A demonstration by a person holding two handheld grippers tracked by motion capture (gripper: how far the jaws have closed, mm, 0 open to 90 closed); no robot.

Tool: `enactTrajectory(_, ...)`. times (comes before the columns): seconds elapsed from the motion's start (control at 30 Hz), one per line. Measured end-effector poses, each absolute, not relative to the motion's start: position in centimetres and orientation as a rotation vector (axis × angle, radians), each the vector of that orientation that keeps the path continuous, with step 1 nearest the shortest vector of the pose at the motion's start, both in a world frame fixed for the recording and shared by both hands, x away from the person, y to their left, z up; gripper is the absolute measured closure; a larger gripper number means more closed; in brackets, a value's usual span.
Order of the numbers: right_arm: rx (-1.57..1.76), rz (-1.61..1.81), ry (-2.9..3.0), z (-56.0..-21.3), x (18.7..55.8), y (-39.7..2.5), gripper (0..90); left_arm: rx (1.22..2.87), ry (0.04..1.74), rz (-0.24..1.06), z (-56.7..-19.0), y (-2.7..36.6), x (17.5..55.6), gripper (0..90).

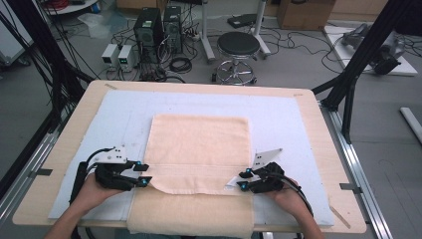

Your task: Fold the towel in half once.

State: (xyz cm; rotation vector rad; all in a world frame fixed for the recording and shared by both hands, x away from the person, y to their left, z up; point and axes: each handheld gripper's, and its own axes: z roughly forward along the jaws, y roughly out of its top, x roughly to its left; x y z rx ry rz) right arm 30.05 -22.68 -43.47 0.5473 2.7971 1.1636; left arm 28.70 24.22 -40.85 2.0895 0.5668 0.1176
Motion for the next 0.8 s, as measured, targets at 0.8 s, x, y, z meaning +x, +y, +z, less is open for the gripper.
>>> enactTrajectory(0.8, 0.529, 1.149, 2.802, -42.9, 30.1, -22.3, 87.2, 2.213, 0.572, 0.245, -43.6, 21.5, 28.7, 84.3)
